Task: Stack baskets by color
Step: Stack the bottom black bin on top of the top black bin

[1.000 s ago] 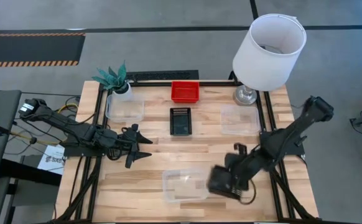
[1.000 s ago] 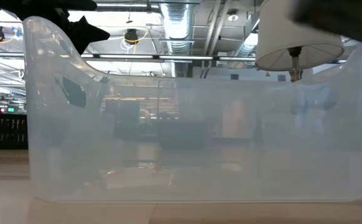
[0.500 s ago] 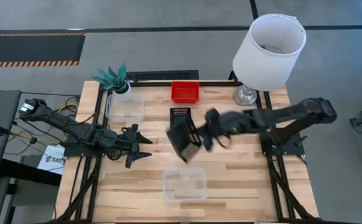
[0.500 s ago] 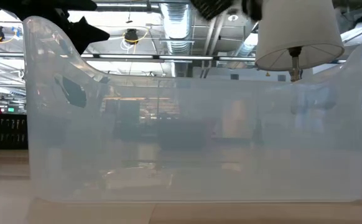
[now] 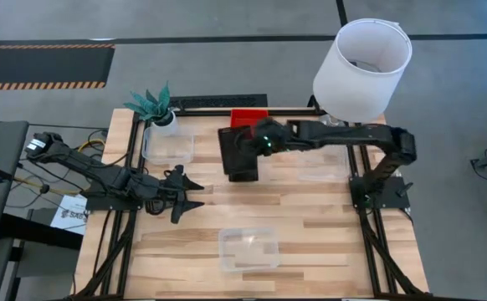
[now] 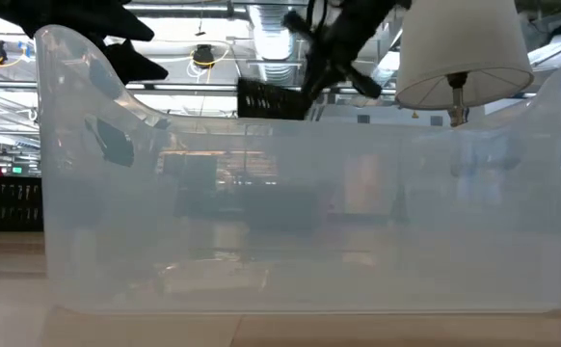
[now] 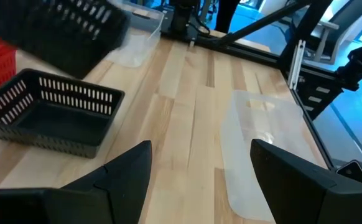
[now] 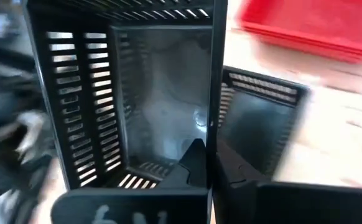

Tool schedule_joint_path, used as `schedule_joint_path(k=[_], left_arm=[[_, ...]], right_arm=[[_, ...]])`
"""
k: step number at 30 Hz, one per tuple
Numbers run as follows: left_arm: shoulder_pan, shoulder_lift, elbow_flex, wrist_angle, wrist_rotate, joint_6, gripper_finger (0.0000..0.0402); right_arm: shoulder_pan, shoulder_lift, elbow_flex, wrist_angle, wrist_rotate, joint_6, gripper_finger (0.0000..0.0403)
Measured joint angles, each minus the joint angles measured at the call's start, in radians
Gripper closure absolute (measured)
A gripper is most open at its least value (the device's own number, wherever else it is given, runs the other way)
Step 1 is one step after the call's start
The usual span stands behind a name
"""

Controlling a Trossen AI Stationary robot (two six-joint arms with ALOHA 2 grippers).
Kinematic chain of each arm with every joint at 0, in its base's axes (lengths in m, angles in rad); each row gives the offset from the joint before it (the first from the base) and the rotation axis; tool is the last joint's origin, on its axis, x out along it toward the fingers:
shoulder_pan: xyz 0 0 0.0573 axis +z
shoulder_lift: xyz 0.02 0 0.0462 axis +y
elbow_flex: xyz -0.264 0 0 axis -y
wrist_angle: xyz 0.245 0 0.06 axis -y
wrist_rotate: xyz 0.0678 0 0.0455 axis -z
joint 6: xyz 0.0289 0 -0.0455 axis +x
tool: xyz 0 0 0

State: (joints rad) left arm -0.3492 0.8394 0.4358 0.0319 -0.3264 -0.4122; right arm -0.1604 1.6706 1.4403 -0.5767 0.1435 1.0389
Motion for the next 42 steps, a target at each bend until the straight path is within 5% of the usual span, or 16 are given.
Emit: schedule_joint_path(k=[7,42], left_arm=[[0.000,0.000,0.000,-0.013,0.020,0.004,0.0142],[0.000,0.000,0.000,-0.034,0.032,-0.037,0.0142]], right_arm=[[-0.053,0.111,0.010,-0.040,-0.113,0.046,0.0396],[-0.088,0.184,-0.010,-0.152,-0.137,0.167,0.0396]])
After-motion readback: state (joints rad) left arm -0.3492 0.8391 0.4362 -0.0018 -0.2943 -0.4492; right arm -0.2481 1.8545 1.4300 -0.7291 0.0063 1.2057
